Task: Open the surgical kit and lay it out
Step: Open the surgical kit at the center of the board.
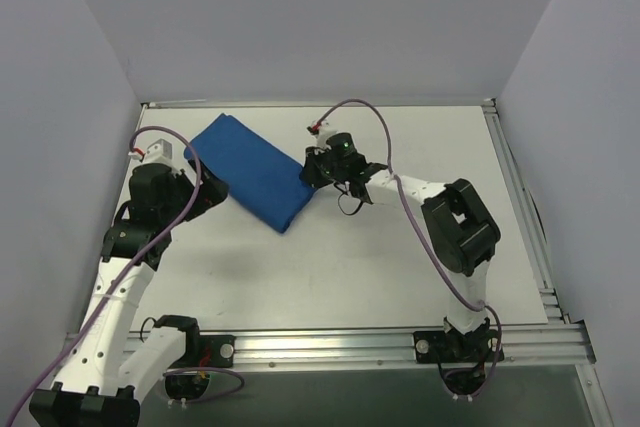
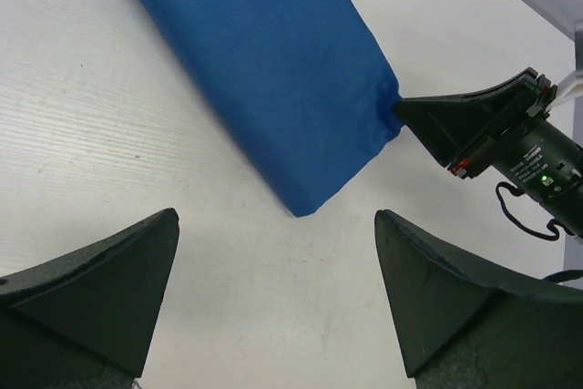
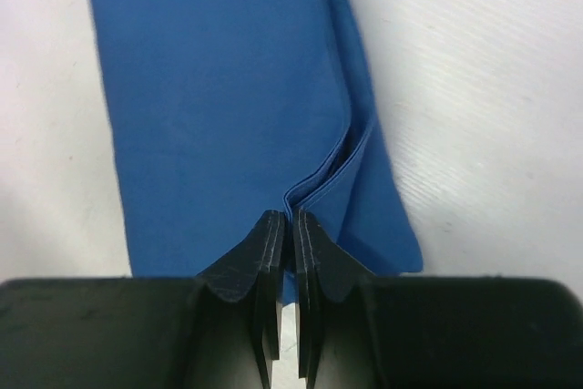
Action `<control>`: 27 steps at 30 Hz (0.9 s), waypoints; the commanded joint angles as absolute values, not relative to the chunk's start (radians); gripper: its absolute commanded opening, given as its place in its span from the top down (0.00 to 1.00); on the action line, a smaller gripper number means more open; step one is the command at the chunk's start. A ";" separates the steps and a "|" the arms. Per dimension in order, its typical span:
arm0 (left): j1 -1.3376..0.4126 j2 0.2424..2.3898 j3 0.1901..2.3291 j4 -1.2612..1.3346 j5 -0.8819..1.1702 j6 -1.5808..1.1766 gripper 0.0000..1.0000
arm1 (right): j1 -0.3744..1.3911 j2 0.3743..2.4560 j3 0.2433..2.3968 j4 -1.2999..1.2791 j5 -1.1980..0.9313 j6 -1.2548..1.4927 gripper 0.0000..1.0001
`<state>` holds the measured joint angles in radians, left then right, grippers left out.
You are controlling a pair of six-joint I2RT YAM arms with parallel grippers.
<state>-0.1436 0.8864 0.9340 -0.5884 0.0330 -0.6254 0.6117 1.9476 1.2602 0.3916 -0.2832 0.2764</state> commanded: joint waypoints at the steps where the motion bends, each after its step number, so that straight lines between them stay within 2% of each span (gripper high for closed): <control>1: -0.155 0.853 0.957 -0.594 0.011 -0.633 0.02 | 0.701 1.847 1.273 0.374 -0.368 0.114 1.00; 5: -0.169 0.831 0.953 -0.612 -0.041 -0.655 0.02 | 0.781 1.812 1.278 0.321 -0.400 0.005 1.00; 12: -0.183 0.773 1.012 -0.756 -0.274 -0.773 0.02 | 0.963 1.832 1.363 0.190 -0.408 -0.152 1.00; 18: -0.186 0.716 1.121 -0.890 -0.442 -0.865 0.06 | 1.132 1.929 1.498 0.100 -0.370 -0.235 1.00; 23: -0.186 0.696 1.199 -0.948 -0.503 -0.876 0.06 | 1.192 2.037 1.606 0.086 -0.456 -0.171 1.00; 25: -0.186 0.678 1.209 -0.943 -0.500 -0.871 0.06 | 1.204 2.059 1.605 0.104 -0.451 -0.132 0.77; 26: -0.186 0.673 1.206 -0.940 -0.499 -0.868 0.06 | 1.203 2.053 1.553 0.170 -0.431 -0.099 0.61; 27: -0.186 0.666 1.201 -0.940 -0.497 -0.865 0.06 | 1.192 2.022 1.511 0.217 -0.410 -0.022 0.54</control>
<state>-0.1818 0.6750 1.1790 -0.9024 -0.4606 -0.8574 1.2110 2.0575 1.5570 0.1501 -0.4084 -0.1375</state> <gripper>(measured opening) 0.938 0.412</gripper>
